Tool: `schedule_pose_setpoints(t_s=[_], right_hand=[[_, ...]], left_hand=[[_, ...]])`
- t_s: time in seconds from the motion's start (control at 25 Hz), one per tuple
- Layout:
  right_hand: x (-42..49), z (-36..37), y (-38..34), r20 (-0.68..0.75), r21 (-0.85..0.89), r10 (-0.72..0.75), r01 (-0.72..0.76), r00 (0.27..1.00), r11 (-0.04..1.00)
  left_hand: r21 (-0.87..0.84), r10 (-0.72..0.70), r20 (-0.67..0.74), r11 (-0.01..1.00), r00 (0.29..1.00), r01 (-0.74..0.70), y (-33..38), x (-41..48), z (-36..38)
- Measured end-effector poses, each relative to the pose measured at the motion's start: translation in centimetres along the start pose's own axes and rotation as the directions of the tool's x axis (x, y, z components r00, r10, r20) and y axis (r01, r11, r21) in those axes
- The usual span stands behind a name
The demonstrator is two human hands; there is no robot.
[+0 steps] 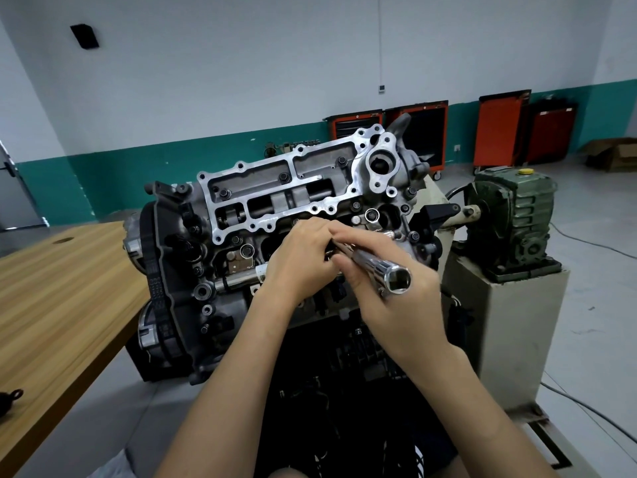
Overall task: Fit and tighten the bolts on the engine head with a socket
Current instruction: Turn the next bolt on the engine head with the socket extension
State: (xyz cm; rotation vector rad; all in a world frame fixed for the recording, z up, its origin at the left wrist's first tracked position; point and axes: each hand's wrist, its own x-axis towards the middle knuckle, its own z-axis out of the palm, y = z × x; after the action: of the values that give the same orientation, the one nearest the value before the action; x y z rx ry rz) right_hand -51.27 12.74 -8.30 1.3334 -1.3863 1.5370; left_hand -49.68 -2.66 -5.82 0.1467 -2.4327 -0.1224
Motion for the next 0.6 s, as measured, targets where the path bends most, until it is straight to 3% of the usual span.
schedule_pose_setpoints(t_s=[0.08,0.28,0.44,0.6], right_hand=[[-0.04,0.2,0.03,0.058,-0.002,-0.031,0.032,0.998,0.999],[0.33,-0.56,0.49,-0.031,-0.042,-0.022,0.02,0.999,0.999],[-0.14,0.36,0.03,0.073,-0.007,-0.038,0.039,0.997,0.999],[0.53,-0.46,0.33,-0.033,0.031,-0.004,0.006,0.999,1.0]], left_hand=[[-0.022,0.0,-0.011,1.0,1.0,0.0,0.17,-0.13,-0.12],[0.042,0.032,0.047,0.999,0.998,-0.034,0.21,0.06,-0.15],[-0.023,-0.02,0.013,1.0,1.0,0.02,0.34,-0.21,-0.29],[0.056,0.039,0.027,0.998,0.999,-0.041,0.31,0.06,-0.24]])
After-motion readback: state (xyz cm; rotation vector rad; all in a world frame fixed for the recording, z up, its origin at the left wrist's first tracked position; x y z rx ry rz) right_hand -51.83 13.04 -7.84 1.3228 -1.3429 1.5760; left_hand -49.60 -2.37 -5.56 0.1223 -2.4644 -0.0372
